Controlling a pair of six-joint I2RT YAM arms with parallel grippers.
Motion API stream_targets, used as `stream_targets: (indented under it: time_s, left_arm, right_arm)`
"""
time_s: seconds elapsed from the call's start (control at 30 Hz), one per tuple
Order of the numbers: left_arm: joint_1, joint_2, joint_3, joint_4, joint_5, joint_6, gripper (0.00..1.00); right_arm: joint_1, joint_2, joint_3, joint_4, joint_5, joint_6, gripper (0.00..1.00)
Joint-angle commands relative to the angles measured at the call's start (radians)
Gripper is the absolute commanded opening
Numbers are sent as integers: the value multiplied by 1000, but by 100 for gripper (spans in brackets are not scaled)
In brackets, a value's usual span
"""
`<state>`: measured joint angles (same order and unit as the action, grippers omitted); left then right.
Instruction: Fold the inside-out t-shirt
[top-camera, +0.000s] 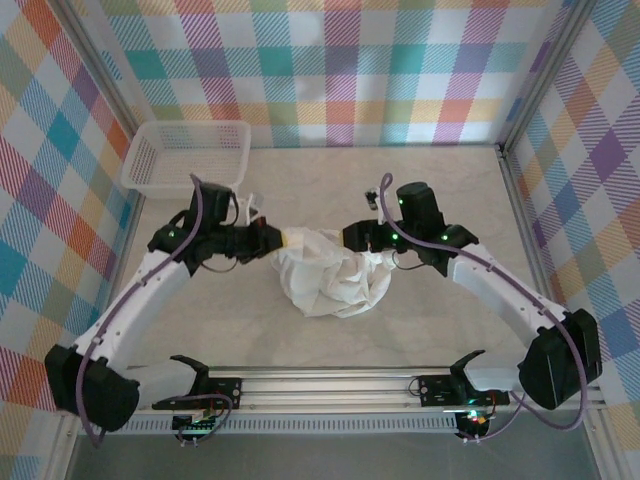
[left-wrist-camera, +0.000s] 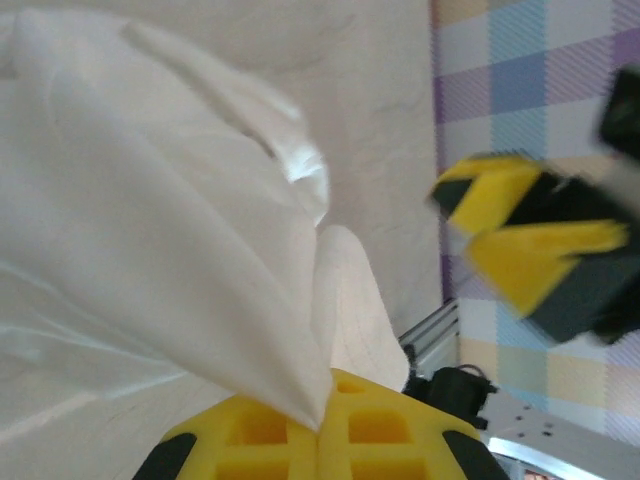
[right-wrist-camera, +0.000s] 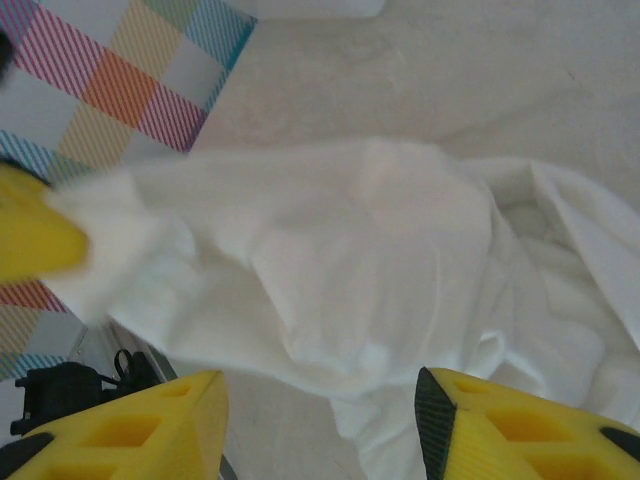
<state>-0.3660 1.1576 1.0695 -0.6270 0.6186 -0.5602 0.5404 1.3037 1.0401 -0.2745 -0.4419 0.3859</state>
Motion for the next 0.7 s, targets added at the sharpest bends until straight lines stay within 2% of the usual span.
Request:
stream_targets:
  time_s: [0.0, 0.1, 0.27, 0.3, 0.33, 0.37, 0.4, 0.43, 0.53, 0.67]
  left_arm:
    - [-7, -69, -77, 59, -31, -27, 0]
    - [-7, -88, -91, 81, -51, -38, 0]
    - [-5, -111, -80, 80, -63, -37, 0]
    - [-5, -111, -76, 70, -67, -35, 0]
    - [-5, -114, -70, 61, -70, -32, 0]
    - [-4, -115, -65, 52, -75, -29, 0]
    - [-2, -120, -61, 43, -85, -24, 0]
    - [1, -129, -63, 33, -103, -14, 0]
    - [43, -161, -103, -24, -199, 4, 0]
    - [117, -166, -251, 106, -166, 24, 0]
  right_arm:
    - [78, 113, 53, 8, -58, -45, 59]
    - [133, 245, 127, 10, -178, -105, 62]
    - [187, 405, 187, 2, -190, -131, 56]
    - [190, 418, 195, 5, -184, -124, 52]
    - [190, 423, 201, 3, -168, -116, 43]
    - [190, 420, 208, -3, -140, -106, 23]
    - [190, 404, 209, -5, -112, -100, 9]
    - [188, 381, 202, 5, -97, -93, 0]
    - [151, 257, 120, 133, -166, -2, 0]
    - [51, 121, -17, 449, -349, 236, 0]
